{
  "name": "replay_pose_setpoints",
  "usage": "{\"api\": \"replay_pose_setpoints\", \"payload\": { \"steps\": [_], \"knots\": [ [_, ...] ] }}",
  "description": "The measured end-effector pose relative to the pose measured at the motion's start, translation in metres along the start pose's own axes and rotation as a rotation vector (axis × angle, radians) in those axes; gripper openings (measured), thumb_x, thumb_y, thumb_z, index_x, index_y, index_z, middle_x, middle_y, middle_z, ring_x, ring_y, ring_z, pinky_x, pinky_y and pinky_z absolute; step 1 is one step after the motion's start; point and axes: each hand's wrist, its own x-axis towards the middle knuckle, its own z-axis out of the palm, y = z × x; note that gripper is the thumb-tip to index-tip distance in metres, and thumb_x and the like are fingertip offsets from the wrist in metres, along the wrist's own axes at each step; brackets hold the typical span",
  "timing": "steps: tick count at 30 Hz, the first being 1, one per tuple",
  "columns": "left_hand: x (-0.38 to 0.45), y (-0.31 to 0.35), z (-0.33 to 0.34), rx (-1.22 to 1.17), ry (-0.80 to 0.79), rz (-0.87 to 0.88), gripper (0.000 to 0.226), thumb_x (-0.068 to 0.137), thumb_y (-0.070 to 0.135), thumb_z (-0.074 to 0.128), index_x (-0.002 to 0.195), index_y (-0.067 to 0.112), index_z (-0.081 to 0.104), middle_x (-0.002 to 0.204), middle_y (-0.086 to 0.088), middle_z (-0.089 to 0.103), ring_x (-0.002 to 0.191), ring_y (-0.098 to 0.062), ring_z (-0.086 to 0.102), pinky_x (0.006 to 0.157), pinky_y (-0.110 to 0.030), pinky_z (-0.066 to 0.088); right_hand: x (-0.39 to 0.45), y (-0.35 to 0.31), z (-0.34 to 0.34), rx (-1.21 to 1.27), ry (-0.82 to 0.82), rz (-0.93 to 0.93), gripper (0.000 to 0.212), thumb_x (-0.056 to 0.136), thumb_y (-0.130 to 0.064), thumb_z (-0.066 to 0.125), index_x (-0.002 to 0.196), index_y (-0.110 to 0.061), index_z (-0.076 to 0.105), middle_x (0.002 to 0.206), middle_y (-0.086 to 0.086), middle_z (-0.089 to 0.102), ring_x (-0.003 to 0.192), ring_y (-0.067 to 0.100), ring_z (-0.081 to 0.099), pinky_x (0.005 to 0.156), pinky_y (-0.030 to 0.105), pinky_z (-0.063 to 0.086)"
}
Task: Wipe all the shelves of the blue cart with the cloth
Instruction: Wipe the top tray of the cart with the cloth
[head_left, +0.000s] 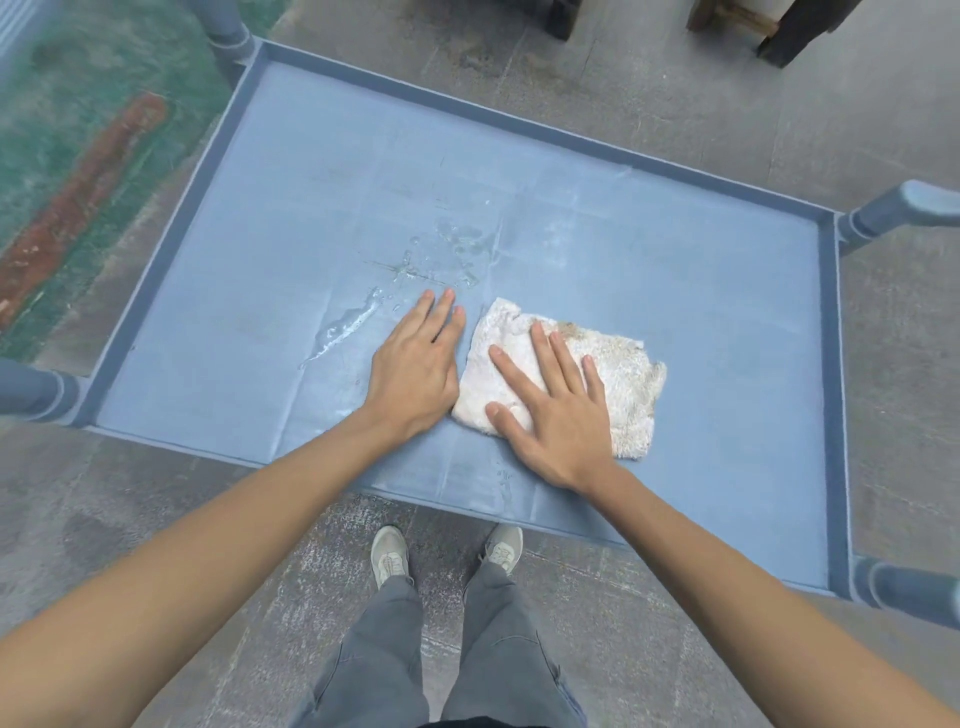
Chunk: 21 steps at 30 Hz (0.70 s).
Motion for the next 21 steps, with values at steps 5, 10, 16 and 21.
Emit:
{"api": "replay_pose_setpoints", "payload": {
  "steps": [5,10,16,21],
  "knots": [
    [-0.01,-0.044,-0.033,-0.056,0.06,0.018,0.054,0.085,0.005,0.051,0.139,0.001,0.05,0.151,-0.013,0.047,0.142,-0.034,0.04,0.117,-0.044,0.032,-0.054,-0.025,0.009,0.003,-0.032,-0.059,0.06,0.103,-0.07,0.025,0.16,-0.054,0.015,0.175,-0.002,0.003,0.161,0.019,-0.003,0.127,0.054,0.011],
    [-0.022,-0.116,-0.06,-0.001,0.162,-0.27,0.063,0.094,0.035,0.039,0.145,0.0,0.041,0.157,-0.017,0.038,0.149,-0.037,0.028,0.121,-0.05,0.022,-0.075,-0.04,0.006,-0.012,-0.094,-0.064,0.054,0.107,-0.064,0.019,0.16,-0.055,0.011,0.174,-0.005,-0.001,0.161,0.019,-0.008,0.127,0.053,0.008],
    [-0.034,-0.177,-0.072,0.071,0.051,-0.298,0.066,0.099,0.043,0.019,0.156,0.015,0.033,0.166,-0.006,0.026,0.154,-0.035,0.017,0.122,-0.052,0.015,-0.073,-0.048,0.004,-0.035,-0.097,-0.02,0.055,0.105,-0.066,0.023,0.159,-0.056,0.014,0.174,-0.005,-0.001,0.161,0.018,-0.008,0.128,0.054,0.007],
    [-0.038,-0.184,-0.066,0.019,0.071,-0.283,0.062,0.102,0.043,0.018,0.158,0.022,0.031,0.167,0.001,0.025,0.156,-0.028,0.014,0.124,-0.046,0.008,-0.064,-0.052,0.011,-0.037,-0.079,0.055,0.055,0.104,-0.071,0.021,0.156,-0.062,0.01,0.174,-0.01,-0.001,0.16,0.015,-0.007,0.127,0.054,0.006]
  ]
}}
